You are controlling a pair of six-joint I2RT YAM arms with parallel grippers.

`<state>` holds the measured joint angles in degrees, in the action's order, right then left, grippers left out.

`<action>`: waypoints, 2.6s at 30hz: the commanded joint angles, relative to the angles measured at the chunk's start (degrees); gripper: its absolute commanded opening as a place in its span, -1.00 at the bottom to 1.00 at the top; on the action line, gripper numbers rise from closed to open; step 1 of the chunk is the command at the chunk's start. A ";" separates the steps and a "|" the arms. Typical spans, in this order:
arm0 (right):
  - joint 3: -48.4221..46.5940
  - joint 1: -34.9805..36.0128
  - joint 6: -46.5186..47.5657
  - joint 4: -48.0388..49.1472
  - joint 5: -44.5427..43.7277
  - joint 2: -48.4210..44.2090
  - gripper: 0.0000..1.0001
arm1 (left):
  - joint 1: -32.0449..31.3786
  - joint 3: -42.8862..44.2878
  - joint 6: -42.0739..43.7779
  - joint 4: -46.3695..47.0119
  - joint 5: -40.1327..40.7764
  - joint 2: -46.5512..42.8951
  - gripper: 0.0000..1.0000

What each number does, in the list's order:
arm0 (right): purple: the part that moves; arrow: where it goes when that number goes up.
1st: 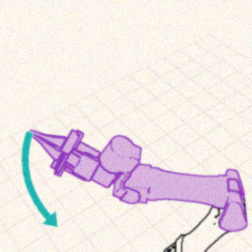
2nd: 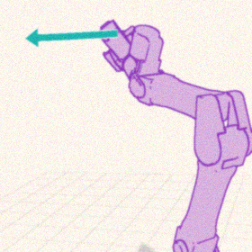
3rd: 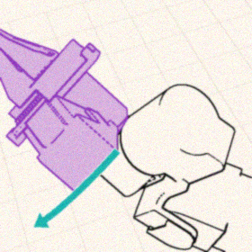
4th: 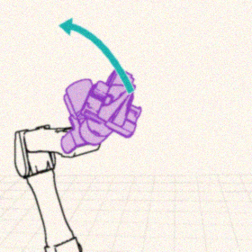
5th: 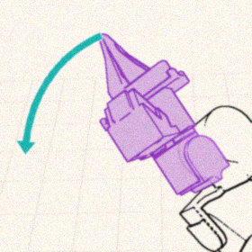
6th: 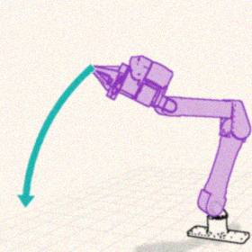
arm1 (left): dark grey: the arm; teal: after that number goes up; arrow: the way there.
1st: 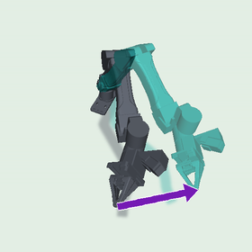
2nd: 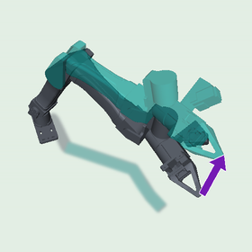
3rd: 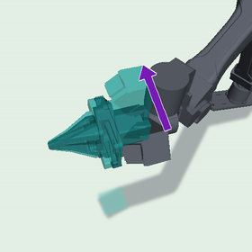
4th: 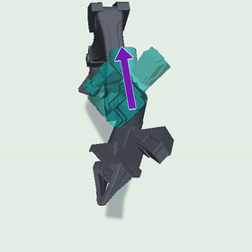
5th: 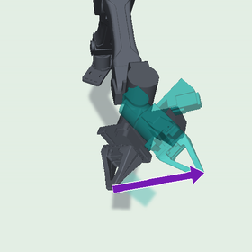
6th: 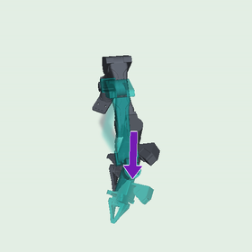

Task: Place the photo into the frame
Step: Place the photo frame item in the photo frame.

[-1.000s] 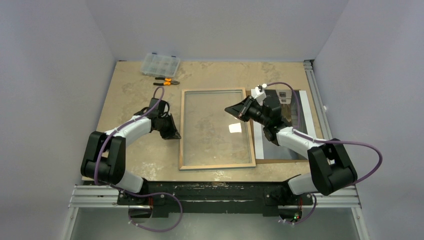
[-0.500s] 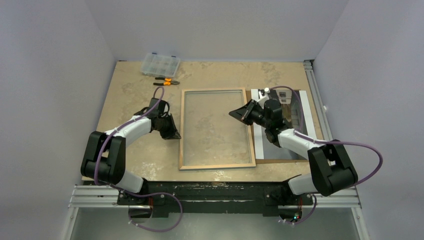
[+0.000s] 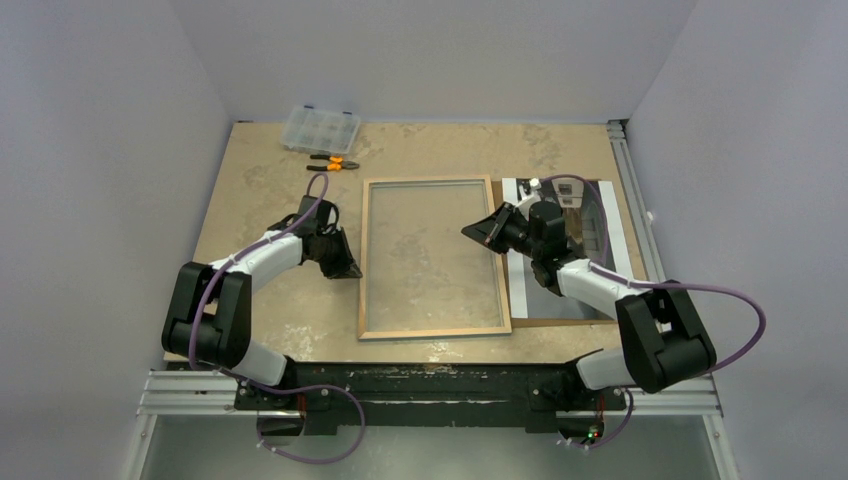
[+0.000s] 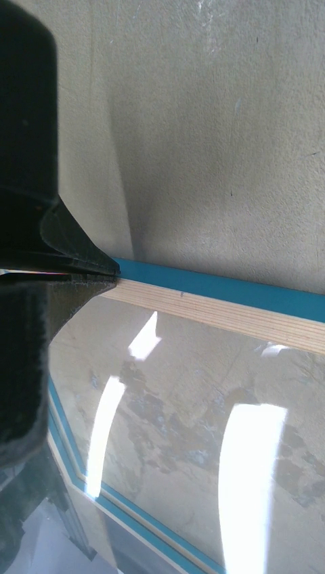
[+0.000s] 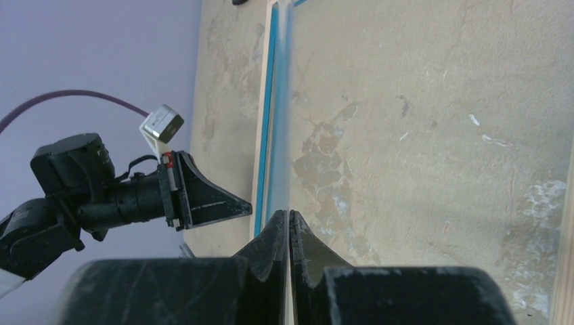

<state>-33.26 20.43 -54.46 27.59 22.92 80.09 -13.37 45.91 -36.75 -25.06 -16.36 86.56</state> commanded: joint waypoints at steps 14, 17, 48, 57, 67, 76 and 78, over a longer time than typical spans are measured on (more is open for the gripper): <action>-3.14 0.17 5.22 -3.38 4.57 5.18 -0.94 | -0.70 -1.56 1.48 0.10 2.16 3.72 -1.00; -3.63 0.21 5.68 -4.22 4.67 5.14 -0.72 | -0.70 -1.54 1.47 0.19 2.12 3.83 -1.00; -14.57 0.18 16.75 -29.12 -8.44 7.10 0.75 | -0.70 -1.46 1.43 0.10 2.19 3.83 -1.00; -15.69 0.23 17.77 -32.81 -12.67 7.09 0.79 | -0.70 -1.44 1.44 0.10 2.12 3.89 -1.00; -15.51 0.20 18.91 -34.99 -17.41 3.10 0.83 | -0.70 -1.44 1.48 0.12 2.14 3.93 -1.00; -15.80 -0.92 20.76 -36.81 -19.86 1.42 0.84 | -0.70 -1.59 1.49 0.10 2.22 3.29 -1.00; -15.08 -3.00 20.80 -36.53 -18.04 1.67 0.84 | -0.70 -1.76 1.74 0.10 2.35 2.46 -1.00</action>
<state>-47.03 20.05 -35.22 -8.62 5.04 82.96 -13.26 46.17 -36.77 -24.51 -17.87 87.35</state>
